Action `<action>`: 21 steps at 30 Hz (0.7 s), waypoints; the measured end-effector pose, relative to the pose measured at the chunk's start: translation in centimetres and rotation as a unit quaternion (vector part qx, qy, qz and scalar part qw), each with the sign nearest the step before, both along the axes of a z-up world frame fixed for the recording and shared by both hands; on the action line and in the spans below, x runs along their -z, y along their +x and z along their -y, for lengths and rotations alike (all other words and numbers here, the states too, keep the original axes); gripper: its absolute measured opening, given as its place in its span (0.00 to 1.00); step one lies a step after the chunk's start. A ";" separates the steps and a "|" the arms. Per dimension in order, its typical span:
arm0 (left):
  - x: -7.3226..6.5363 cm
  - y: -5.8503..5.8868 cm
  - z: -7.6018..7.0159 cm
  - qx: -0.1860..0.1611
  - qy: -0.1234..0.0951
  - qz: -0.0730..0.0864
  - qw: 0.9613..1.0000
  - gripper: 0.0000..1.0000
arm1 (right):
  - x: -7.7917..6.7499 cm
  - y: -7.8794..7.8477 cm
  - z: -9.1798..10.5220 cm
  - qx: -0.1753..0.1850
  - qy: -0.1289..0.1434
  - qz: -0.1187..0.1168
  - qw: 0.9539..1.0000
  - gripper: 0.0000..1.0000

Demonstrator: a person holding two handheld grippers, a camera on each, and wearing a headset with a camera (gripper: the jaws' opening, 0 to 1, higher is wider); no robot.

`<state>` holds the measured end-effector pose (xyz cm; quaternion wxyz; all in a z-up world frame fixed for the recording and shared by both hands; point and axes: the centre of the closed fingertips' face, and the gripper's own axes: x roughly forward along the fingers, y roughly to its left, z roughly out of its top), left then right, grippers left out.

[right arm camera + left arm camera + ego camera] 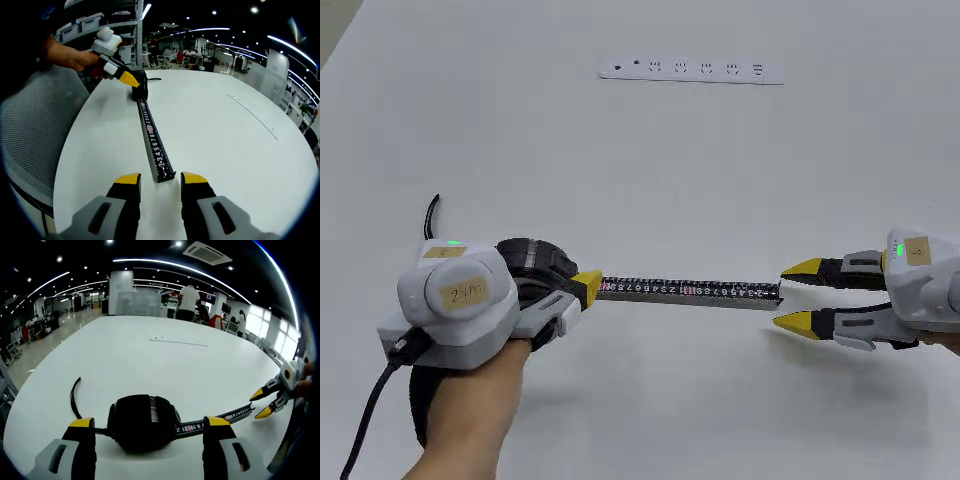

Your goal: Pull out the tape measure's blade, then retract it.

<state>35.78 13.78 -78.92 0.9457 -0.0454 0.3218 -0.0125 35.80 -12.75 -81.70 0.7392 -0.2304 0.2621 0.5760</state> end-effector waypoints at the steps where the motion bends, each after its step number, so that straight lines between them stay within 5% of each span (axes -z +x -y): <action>1: 0.1 0.0 0.0 0.000 -0.001 -0.001 1.000 0.84 | 0.1 0.0 0.0 0.000 0.000 0.000 1.000 0.29; 21: 1.6 0.6 -0.2 -0.023 -0.015 -0.014 1.000 0.73 | 0.9 0.5 -1.0 -0.007 0.002 -0.004 1.000 0.15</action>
